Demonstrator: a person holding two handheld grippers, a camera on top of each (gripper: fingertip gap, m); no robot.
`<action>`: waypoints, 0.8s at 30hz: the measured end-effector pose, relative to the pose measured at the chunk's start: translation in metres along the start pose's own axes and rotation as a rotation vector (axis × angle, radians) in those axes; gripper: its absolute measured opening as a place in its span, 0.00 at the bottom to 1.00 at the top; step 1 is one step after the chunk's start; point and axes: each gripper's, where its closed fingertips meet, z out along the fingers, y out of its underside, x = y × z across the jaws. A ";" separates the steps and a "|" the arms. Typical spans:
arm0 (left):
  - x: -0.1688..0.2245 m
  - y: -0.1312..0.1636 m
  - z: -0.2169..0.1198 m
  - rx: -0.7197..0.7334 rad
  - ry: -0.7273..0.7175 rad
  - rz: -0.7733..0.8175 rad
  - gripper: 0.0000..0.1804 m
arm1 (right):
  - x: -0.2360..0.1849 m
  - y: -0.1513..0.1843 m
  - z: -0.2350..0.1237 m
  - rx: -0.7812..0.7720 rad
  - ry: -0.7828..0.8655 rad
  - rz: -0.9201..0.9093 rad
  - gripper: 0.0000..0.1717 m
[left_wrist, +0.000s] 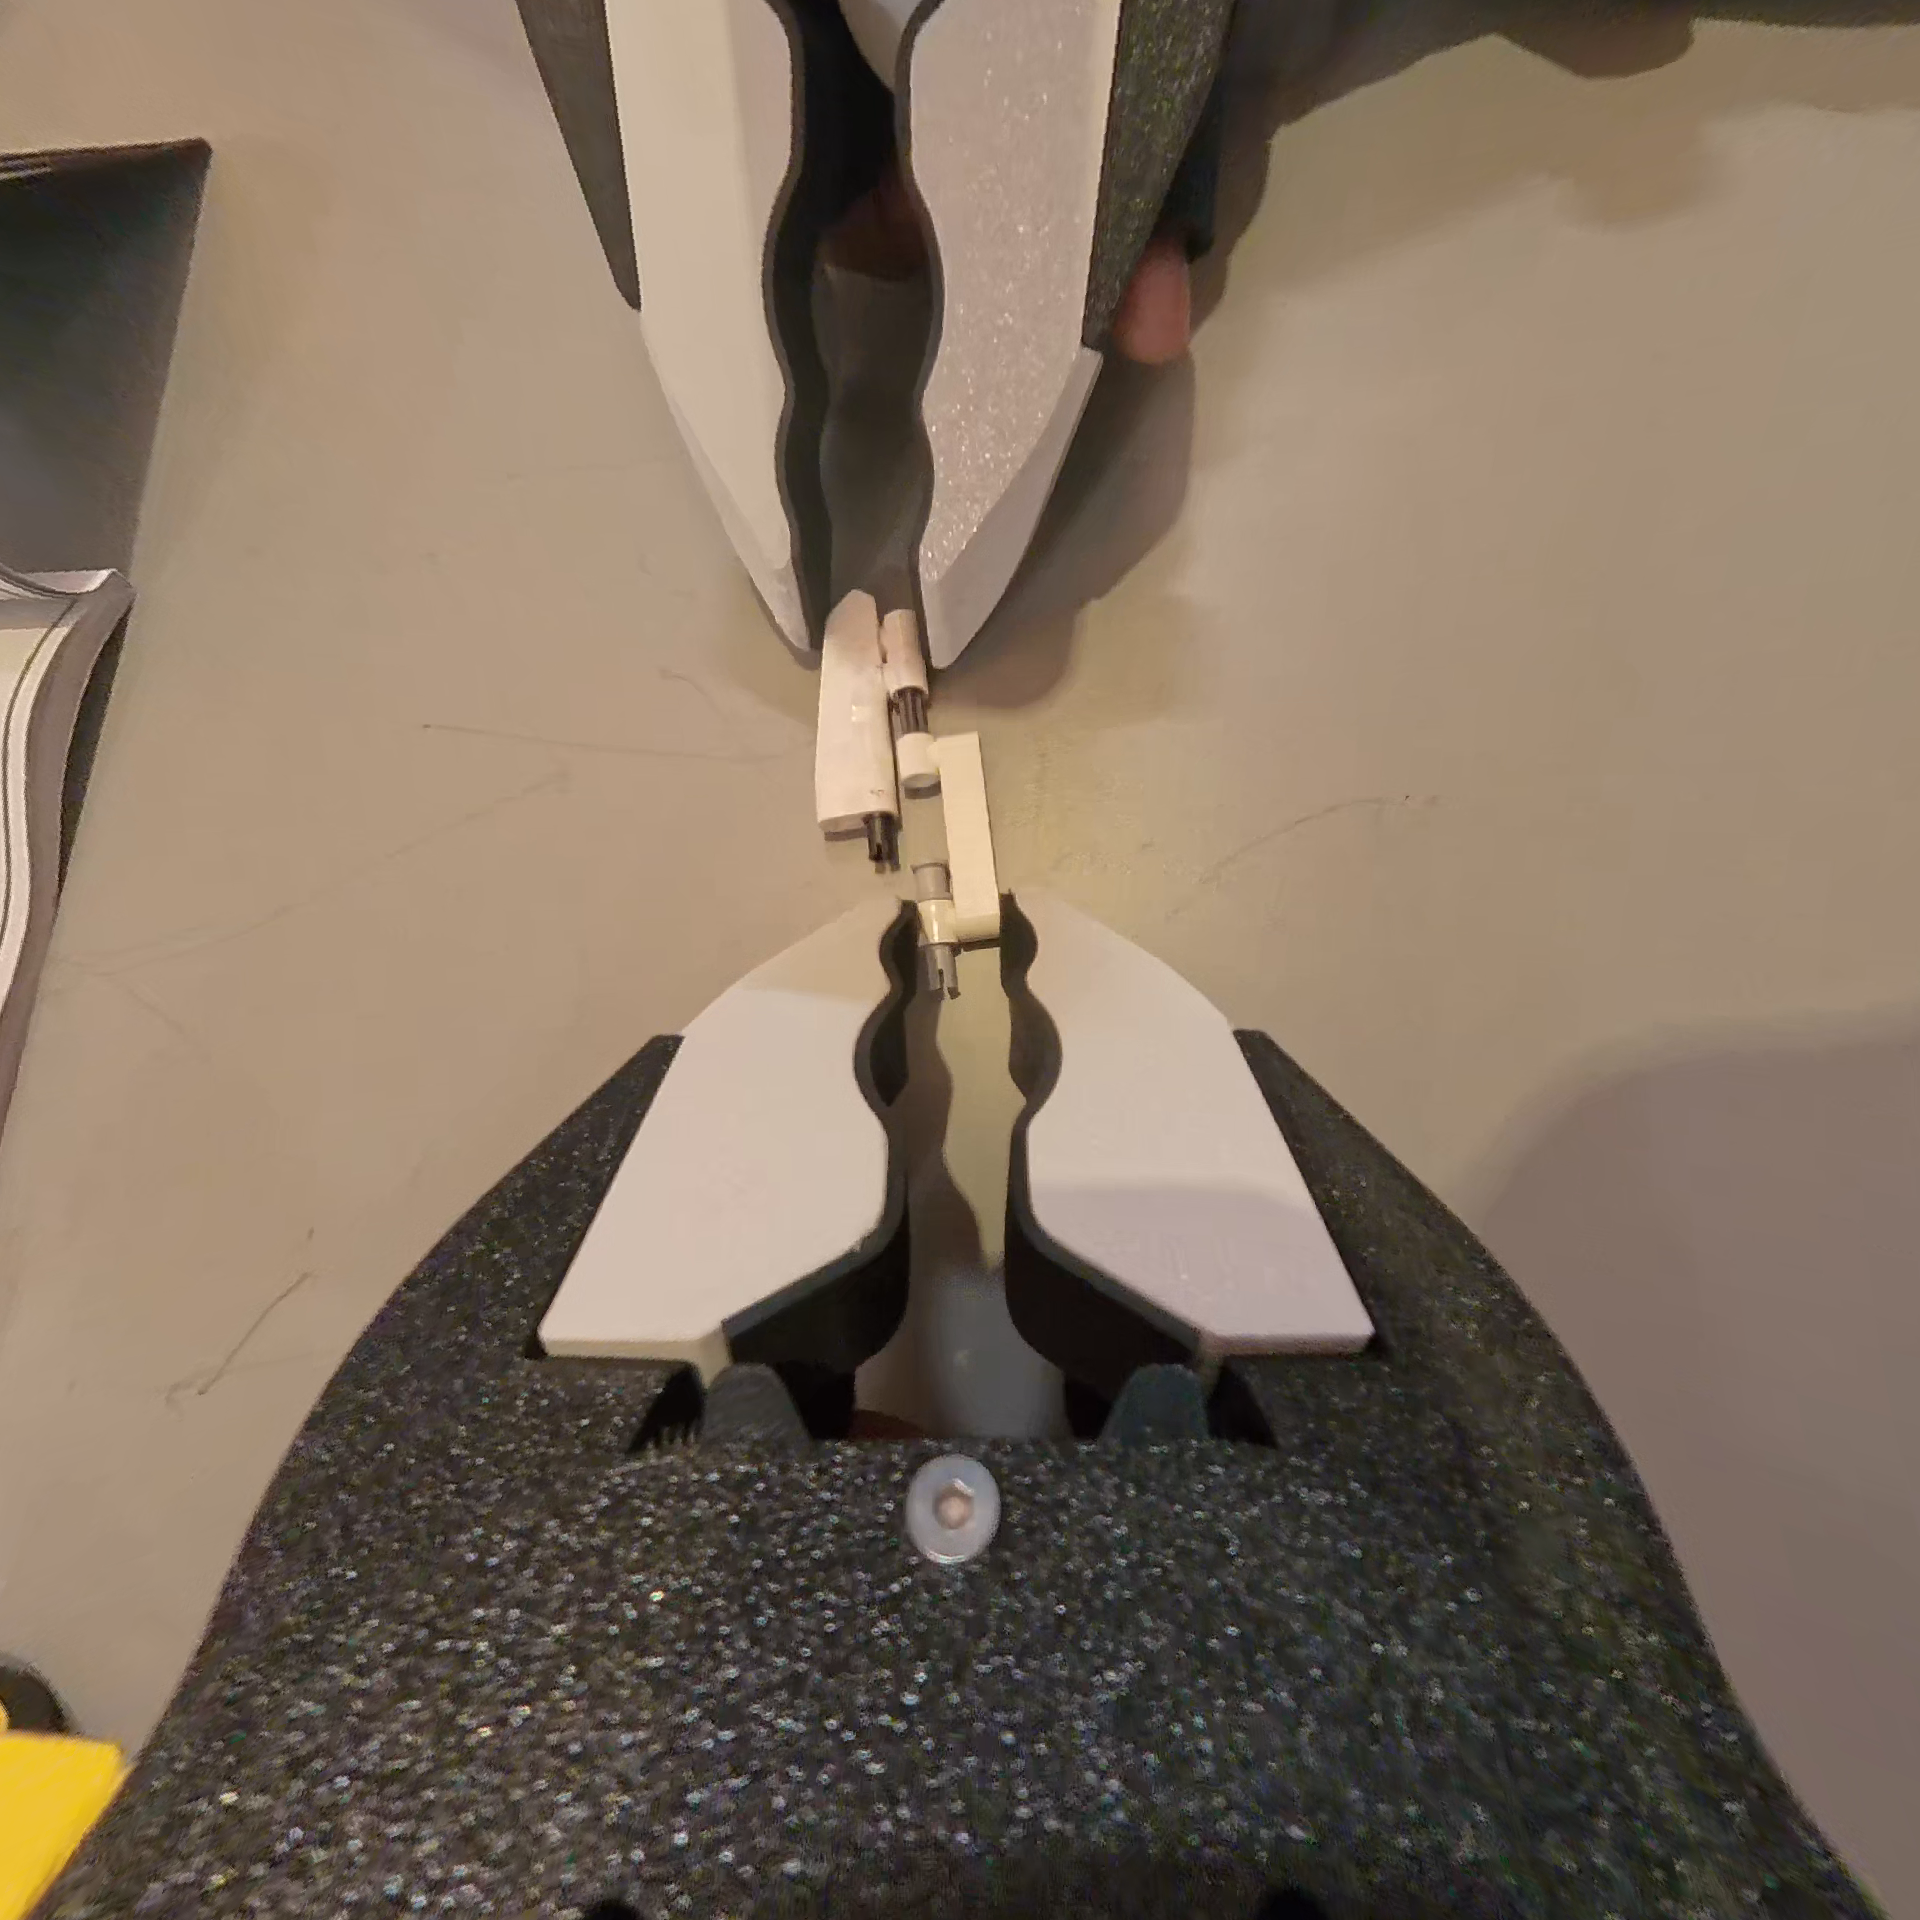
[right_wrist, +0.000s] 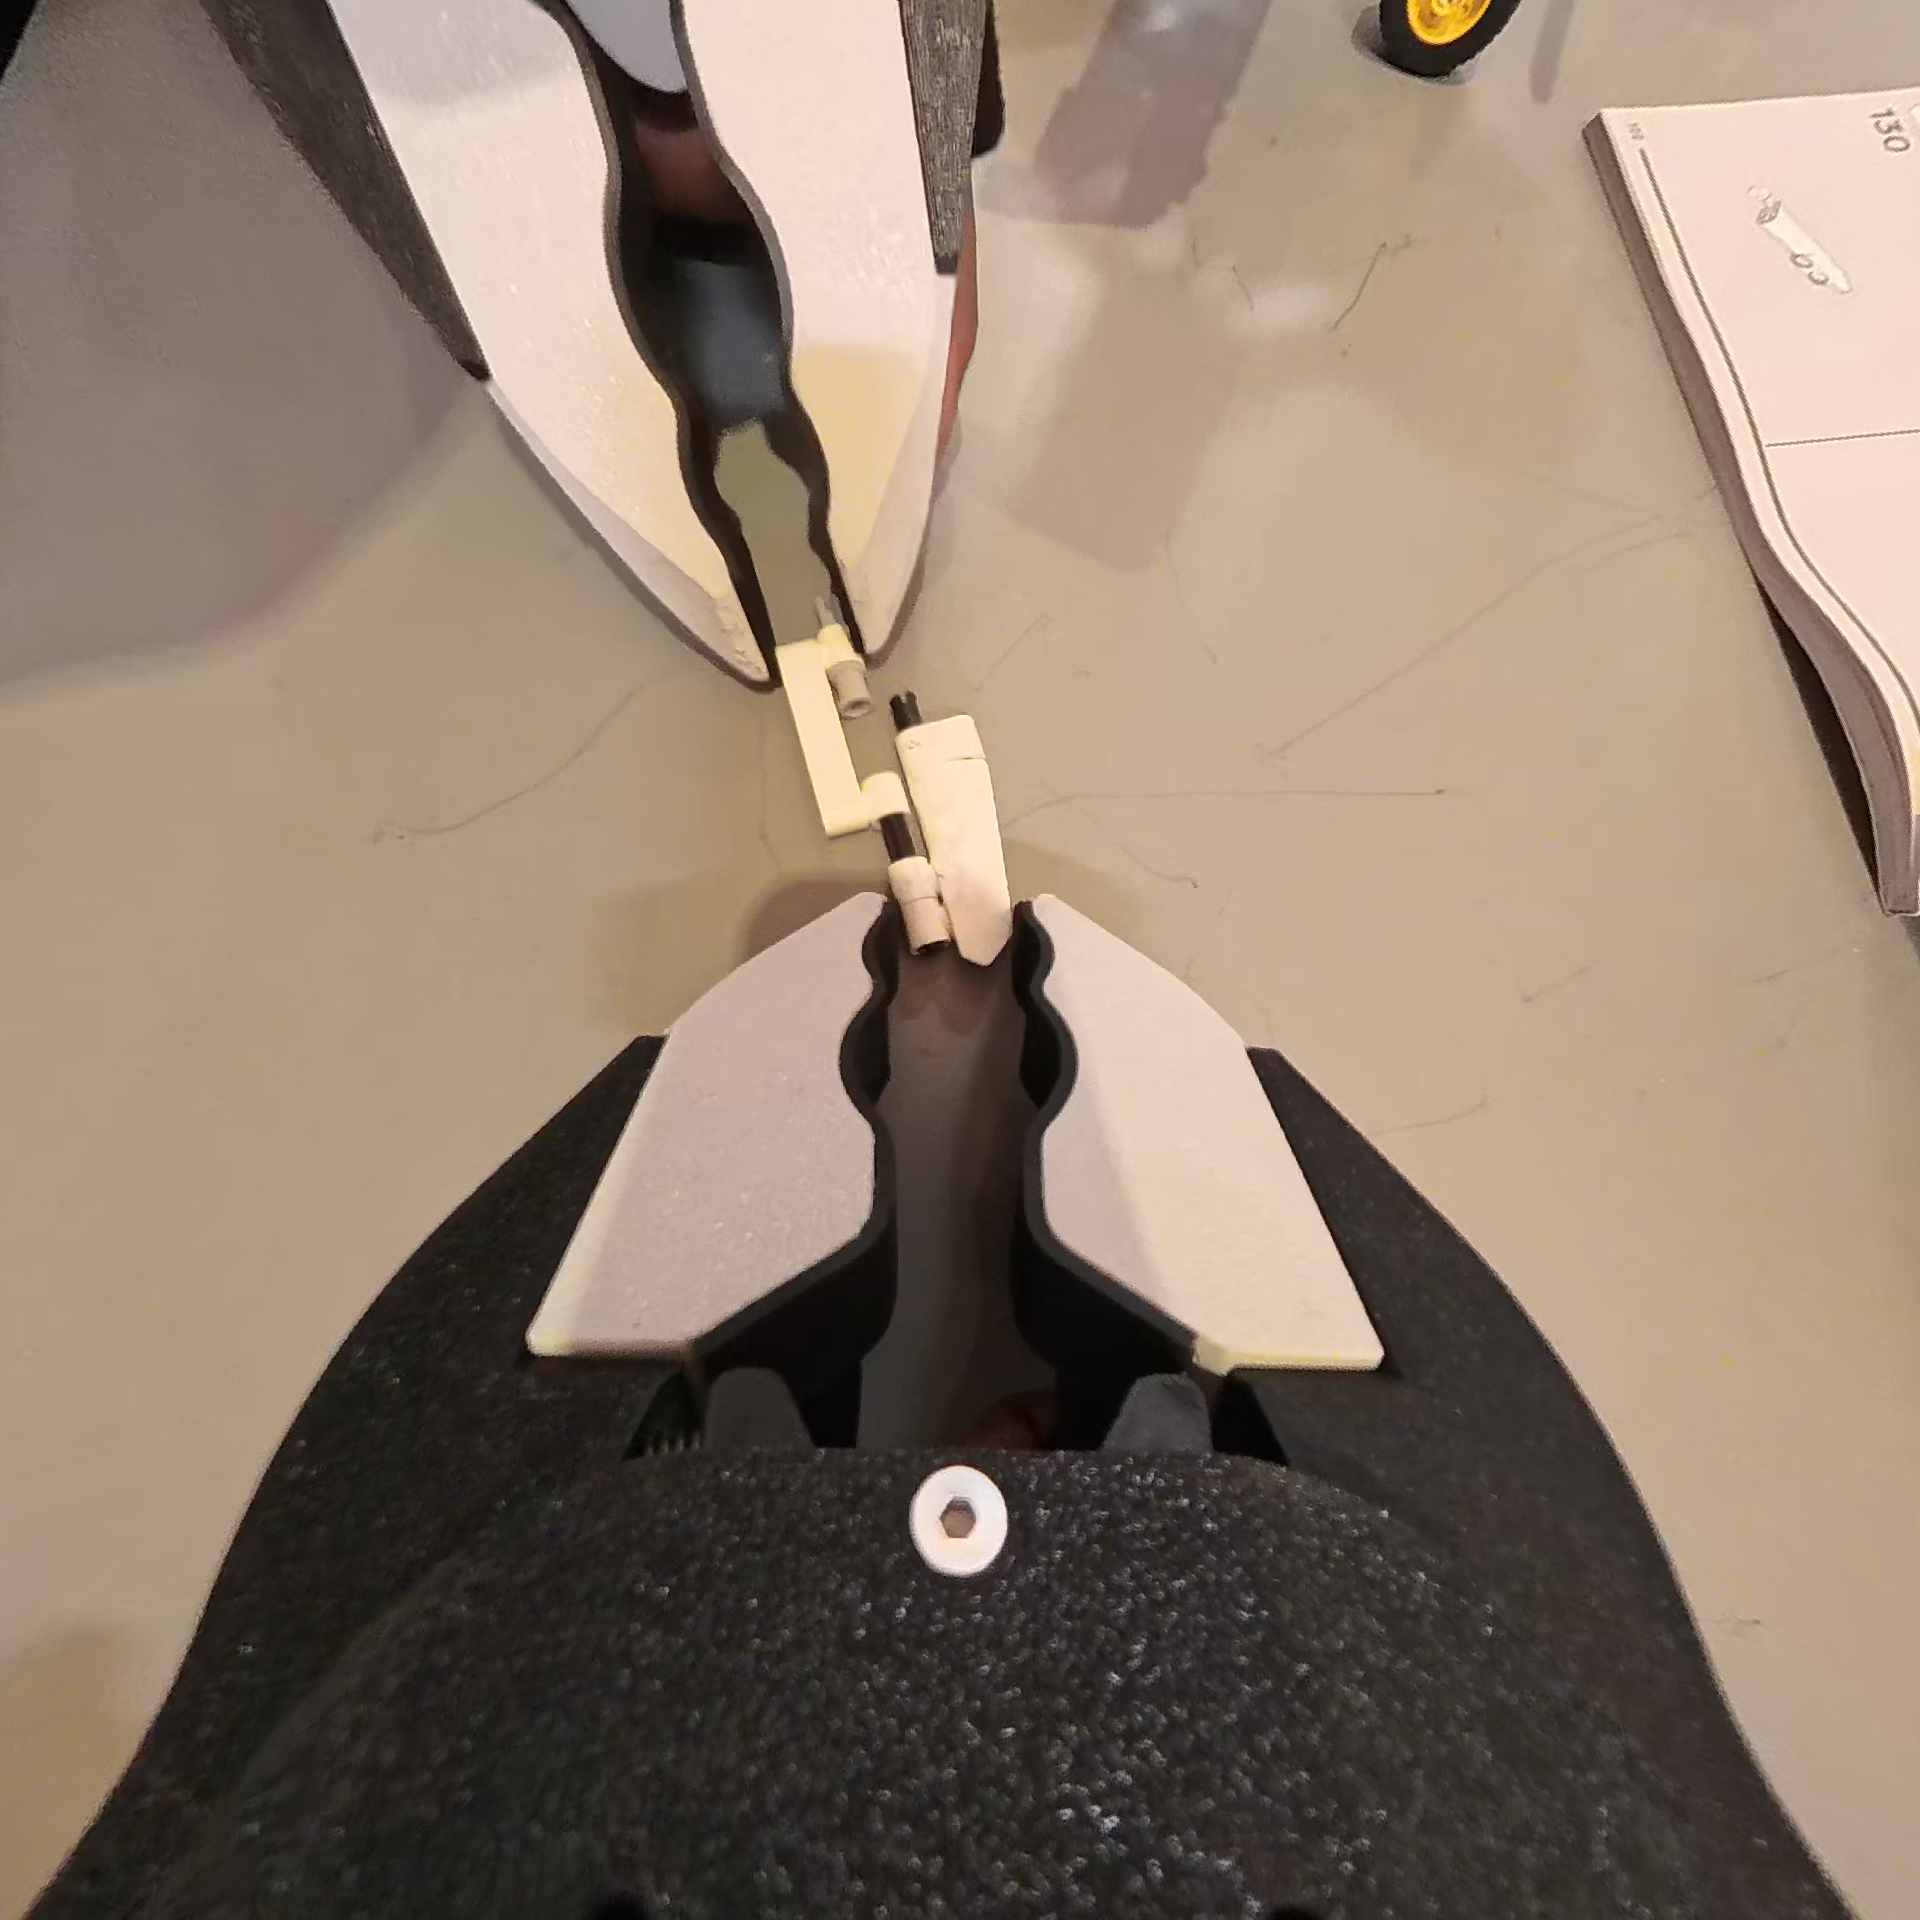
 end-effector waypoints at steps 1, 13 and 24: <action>0.000 0.001 -0.001 -0.009 0.003 0.002 0.08 | 0.000 0.000 0.000 0.000 0.000 0.002 0.12; 0.000 0.003 -0.004 -0.019 0.020 -0.017 0.08 | 0.002 -0.003 -0.002 0.030 0.007 0.003 0.12; 0.003 -0.005 -0.002 0.030 0.019 -0.018 0.04 | -0.001 -0.004 0.002 0.007 0.019 -0.038 0.12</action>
